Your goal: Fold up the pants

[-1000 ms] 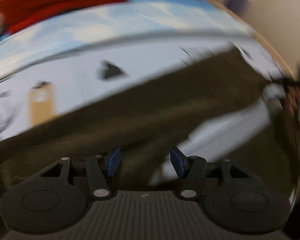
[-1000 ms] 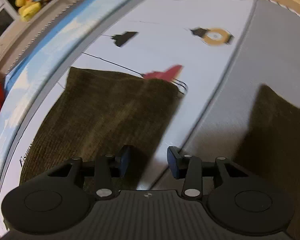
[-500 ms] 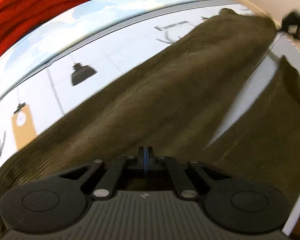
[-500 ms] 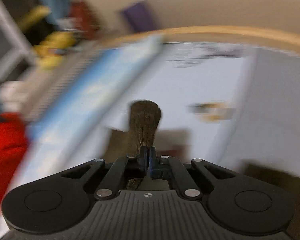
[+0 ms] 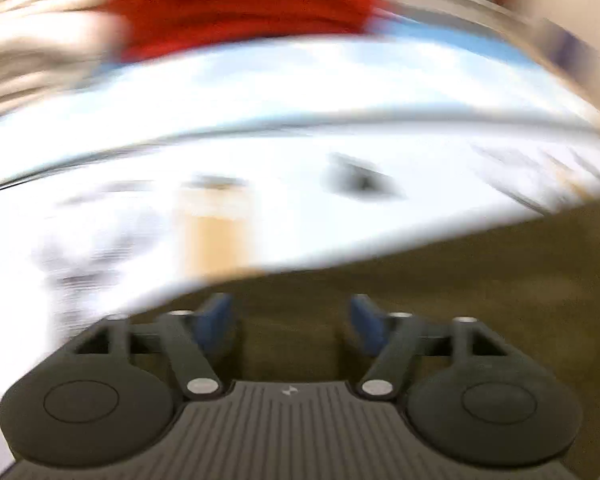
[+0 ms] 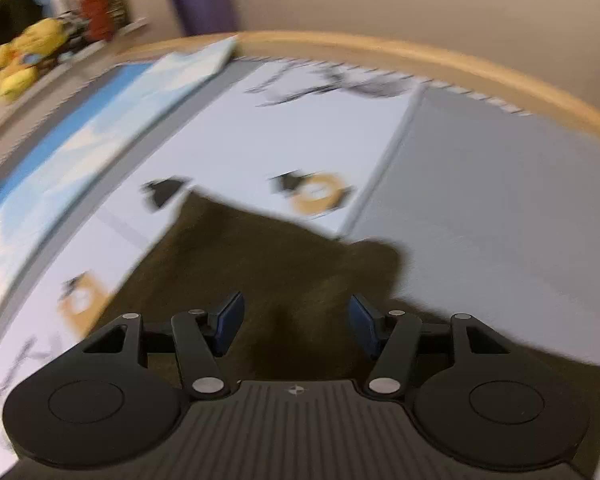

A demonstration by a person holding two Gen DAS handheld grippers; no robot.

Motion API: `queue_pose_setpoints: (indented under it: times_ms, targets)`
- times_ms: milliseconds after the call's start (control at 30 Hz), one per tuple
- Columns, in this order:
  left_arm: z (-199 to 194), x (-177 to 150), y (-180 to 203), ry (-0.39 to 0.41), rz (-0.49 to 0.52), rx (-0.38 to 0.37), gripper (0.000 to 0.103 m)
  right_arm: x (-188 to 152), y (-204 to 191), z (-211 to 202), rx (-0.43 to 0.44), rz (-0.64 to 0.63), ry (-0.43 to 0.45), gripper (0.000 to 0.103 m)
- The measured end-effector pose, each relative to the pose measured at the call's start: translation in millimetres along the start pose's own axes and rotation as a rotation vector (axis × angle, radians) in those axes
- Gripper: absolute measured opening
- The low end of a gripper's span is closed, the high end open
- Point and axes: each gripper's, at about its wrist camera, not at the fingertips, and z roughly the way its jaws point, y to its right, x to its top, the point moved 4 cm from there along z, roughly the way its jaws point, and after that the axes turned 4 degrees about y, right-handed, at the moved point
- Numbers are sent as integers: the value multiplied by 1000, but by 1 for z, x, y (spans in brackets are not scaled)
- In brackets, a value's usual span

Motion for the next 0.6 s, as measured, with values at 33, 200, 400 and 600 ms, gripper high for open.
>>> queue_pose_setpoints:
  times_ms: [33, 200, 400, 600]
  targets:
    - [2, 1, -19, 1, -31, 81, 85, -3, -8, 1, 33, -12, -19, 60]
    - [27, -20, -83, -143, -76, 253, 87, -13, -40, -1, 120, -66, -50, 60]
    - [53, -51, -104, -166, -38, 174, 62, -19, -54, -16, 180, -97, -52, 60]
    - [29, -50, -145, -90, -167, 316, 64, -15, -56, -63, 288, -174, 6, 60]
